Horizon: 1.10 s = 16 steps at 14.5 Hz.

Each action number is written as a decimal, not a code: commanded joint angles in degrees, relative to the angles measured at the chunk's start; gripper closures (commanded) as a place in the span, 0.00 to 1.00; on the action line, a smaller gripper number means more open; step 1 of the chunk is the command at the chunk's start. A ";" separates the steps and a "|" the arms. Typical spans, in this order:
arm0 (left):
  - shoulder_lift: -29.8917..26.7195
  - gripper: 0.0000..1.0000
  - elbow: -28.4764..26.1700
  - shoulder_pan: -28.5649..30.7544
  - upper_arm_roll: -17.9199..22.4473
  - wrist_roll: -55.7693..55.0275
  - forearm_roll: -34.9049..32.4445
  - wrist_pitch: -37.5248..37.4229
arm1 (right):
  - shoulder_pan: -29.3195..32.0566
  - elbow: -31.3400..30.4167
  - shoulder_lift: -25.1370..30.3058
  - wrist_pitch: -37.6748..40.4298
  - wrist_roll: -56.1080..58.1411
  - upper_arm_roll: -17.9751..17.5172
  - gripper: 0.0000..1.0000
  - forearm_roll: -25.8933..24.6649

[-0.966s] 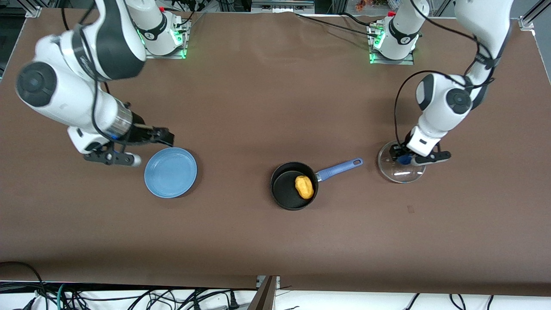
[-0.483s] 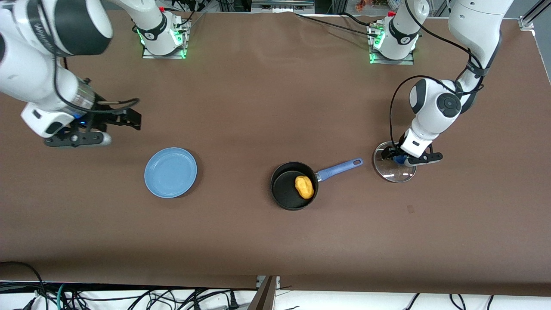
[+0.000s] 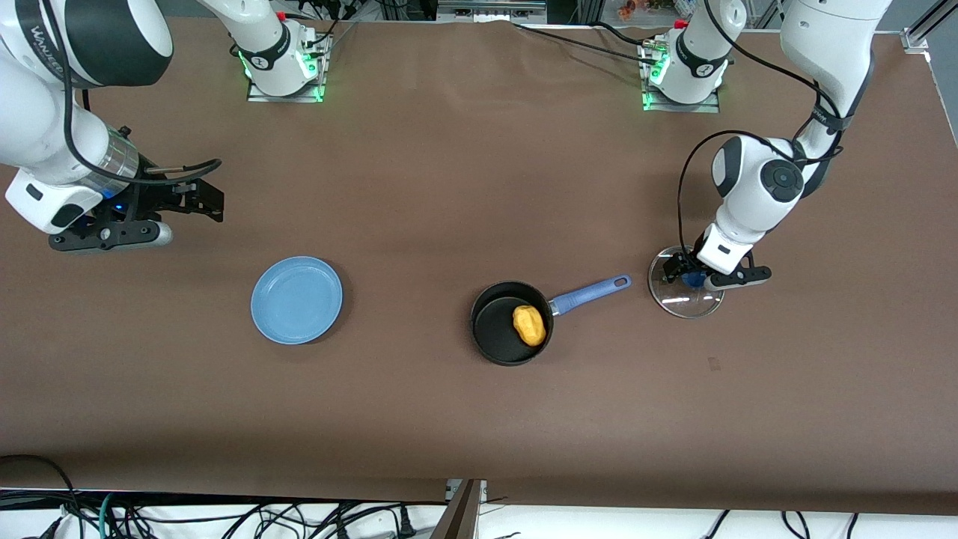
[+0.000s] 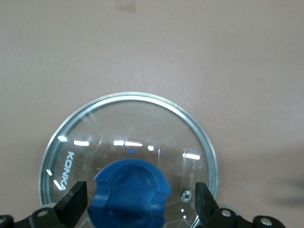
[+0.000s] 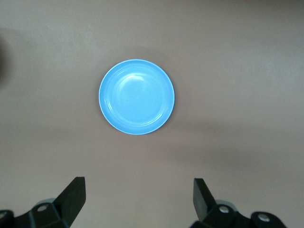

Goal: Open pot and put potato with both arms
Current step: 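Withdraw the right gripper to rest while the left gripper lowers the lid, then release the lid on the table and raise the left gripper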

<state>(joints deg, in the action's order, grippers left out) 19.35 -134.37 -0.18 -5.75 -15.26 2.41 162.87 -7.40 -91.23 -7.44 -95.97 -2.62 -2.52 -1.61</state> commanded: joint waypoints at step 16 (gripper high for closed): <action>-14.70 0.00 25.99 2.99 0.22 3.39 1.54 -50.01 | 1.33 4.84 0.58 3.34 0.95 2.61 0.00 0.21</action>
<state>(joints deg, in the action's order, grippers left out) 5.26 -111.52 1.92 -5.49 -15.01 2.43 117.59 -6.11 -87.39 -6.78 -93.75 -1.47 0.44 -1.85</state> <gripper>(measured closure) 0.000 0.000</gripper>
